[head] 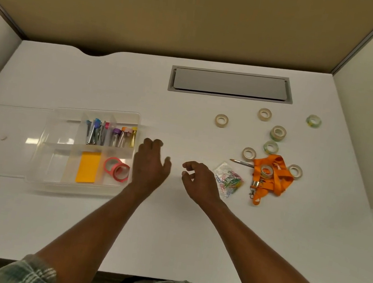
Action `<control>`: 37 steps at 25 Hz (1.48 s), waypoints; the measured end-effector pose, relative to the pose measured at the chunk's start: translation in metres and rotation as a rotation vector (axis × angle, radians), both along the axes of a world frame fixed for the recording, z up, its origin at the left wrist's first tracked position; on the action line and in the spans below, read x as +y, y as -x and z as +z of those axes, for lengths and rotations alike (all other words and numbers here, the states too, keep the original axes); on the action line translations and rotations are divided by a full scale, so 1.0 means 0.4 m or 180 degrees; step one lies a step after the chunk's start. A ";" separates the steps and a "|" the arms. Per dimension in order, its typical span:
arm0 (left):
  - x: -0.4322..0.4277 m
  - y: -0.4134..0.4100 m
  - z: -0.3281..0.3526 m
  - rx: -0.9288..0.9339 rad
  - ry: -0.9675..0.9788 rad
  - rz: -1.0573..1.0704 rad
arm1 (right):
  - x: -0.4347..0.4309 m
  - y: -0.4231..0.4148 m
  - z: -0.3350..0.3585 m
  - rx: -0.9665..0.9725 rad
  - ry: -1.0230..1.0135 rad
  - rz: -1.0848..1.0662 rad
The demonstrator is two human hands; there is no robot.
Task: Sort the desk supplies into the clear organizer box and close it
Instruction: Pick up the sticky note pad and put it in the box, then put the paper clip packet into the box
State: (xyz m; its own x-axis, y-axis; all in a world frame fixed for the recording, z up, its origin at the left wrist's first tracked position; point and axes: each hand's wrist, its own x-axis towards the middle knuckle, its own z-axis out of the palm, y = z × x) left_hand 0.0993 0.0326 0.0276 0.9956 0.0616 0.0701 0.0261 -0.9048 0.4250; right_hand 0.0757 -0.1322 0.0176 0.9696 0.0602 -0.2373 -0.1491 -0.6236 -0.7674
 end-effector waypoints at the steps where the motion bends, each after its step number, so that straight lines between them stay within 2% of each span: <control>1: -0.046 0.003 -0.008 0.0063 0.0017 -0.0179 | -0.028 0.002 -0.003 -0.0018 0.0017 -0.0048; 6: -0.238 0.031 -0.056 0.0649 0.0004 -0.0998 | -0.187 0.013 -0.028 -0.0072 0.0319 -0.0499; 10: -0.314 0.043 -0.097 0.1188 -0.0829 -0.1839 | -0.306 0.027 -0.045 -0.0068 0.0599 -0.0842; 12: -0.324 0.045 -0.115 0.1238 -0.1149 -0.1968 | -0.350 0.038 -0.053 -0.0018 0.0596 -0.0927; 15: -0.329 0.041 -0.128 0.0963 -0.1086 -0.1874 | -0.397 0.052 -0.062 0.0018 0.0504 -0.1143; 18: -0.329 0.037 -0.125 0.0534 -0.0827 -0.1759 | -0.423 0.055 -0.069 0.0020 0.0411 -0.1236; 21: -0.333 0.036 -0.112 0.0476 -0.0503 -0.1587 | -0.432 0.039 -0.070 -0.0081 0.0570 -0.1104; 25: -0.342 0.035 -0.064 0.0700 0.0501 -0.1111 | -0.427 -0.030 -0.063 -0.0430 0.1136 -0.0511; 29: -0.330 0.030 -0.010 0.1035 0.1363 -0.0226 | -0.414 -0.086 -0.073 -0.0331 0.2103 0.0370; 31: -0.312 0.027 0.012 0.1230 0.1535 0.0048 | -0.408 -0.100 -0.076 -0.0343 0.2359 0.0478; 34: -0.275 0.027 0.038 0.1395 0.1836 0.0254 | -0.393 -0.111 -0.071 -0.0726 0.2749 0.0500; 37: -0.231 0.033 0.056 0.1386 0.2218 0.0366 | -0.368 -0.118 -0.077 -0.0705 0.2734 0.0532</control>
State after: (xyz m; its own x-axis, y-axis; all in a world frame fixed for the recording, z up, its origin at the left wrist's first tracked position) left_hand 0.0862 -0.0597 0.0501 0.9097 0.0514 -0.4121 0.3942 -0.4194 0.8177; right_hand 0.1229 -0.2794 -0.0132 0.9929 0.0924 -0.0744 0.0906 -0.9955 -0.0277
